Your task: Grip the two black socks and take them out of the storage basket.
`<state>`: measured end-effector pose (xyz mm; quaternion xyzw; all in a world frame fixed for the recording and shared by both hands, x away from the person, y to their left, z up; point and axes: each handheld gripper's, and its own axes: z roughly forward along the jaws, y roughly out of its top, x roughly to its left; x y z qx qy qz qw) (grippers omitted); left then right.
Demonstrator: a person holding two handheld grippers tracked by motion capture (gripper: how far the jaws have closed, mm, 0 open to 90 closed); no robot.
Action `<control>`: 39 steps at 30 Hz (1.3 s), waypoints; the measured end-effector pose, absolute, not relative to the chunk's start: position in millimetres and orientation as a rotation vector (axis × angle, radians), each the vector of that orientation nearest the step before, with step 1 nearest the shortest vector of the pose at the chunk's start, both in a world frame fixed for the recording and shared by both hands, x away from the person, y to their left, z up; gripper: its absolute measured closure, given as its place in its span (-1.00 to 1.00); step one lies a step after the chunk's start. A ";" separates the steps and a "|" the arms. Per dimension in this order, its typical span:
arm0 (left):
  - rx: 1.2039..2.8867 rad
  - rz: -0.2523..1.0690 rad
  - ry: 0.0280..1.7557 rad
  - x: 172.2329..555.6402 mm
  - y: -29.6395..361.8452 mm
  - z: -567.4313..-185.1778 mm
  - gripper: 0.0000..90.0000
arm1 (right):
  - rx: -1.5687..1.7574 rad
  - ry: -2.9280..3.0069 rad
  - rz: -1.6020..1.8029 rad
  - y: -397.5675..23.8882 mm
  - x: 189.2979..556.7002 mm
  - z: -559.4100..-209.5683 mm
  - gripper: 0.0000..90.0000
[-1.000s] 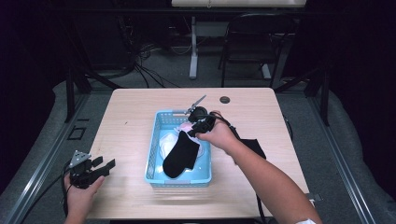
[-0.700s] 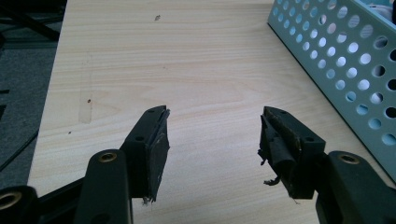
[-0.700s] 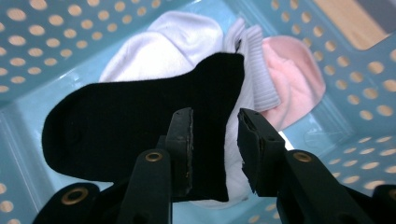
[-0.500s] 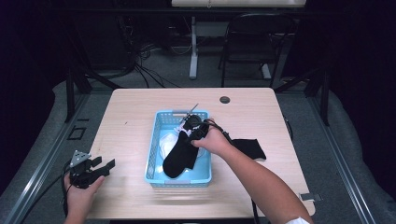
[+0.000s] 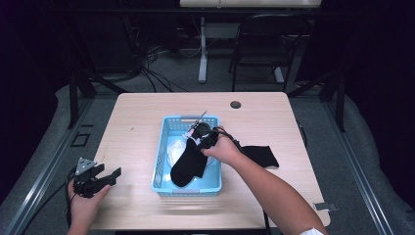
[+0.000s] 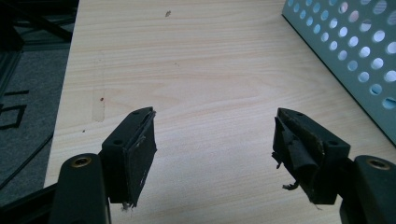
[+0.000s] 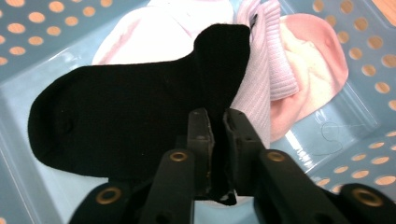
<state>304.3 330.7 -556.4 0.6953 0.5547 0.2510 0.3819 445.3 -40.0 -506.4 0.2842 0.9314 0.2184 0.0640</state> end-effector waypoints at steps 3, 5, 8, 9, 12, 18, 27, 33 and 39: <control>1.773 0.642 1.413 304.4 330.6 -556.4 -0.33 | 0.854 2.817 0.663 -39.7 443.7 -505.4 0.88; 1.774 0.643 1.416 304.2 330.8 -556.1 -0.33 | 0.838 2.821 0.656 -39.1 442.4 -504.1 0.90; 1.778 0.643 1.418 304.1 331.2 -555.9 -0.33 | 0.841 2.822 0.671 -38.8 441.3 -503.1 0.91; 1.773 0.644 1.417 304.2 331.2 -556.2 -0.33 | 0.840 2.823 0.677 -38.8 440.9 -502.4 0.91; 1.774 0.644 1.418 304.3 331.1 -556.4 -0.33 | 0.828 2.829 0.715 -39.0 436.7 -495.3 0.92; 1.780 0.655 1.404 304.0 329.7 -555.9 -0.33 | 0.783 2.803 0.796 -39.9 425.9 -468.2 0.92; 1.835 0.688 1.366 305.5 323.4 -556.1 -0.33 | 0.741 2.788 0.844 -40.8 416.3 -439.5 0.92; 1.834 0.693 1.385 305.9 323.4 -556.7 -0.36 | 0.724 2.767 0.853 -43.5 412.9 -424.7 0.92; 1.824 0.705 1.394 304.9 324.7 -556.1 -0.36 | 0.721 2.739 0.876 -49.8 410.7 -405.9 0.92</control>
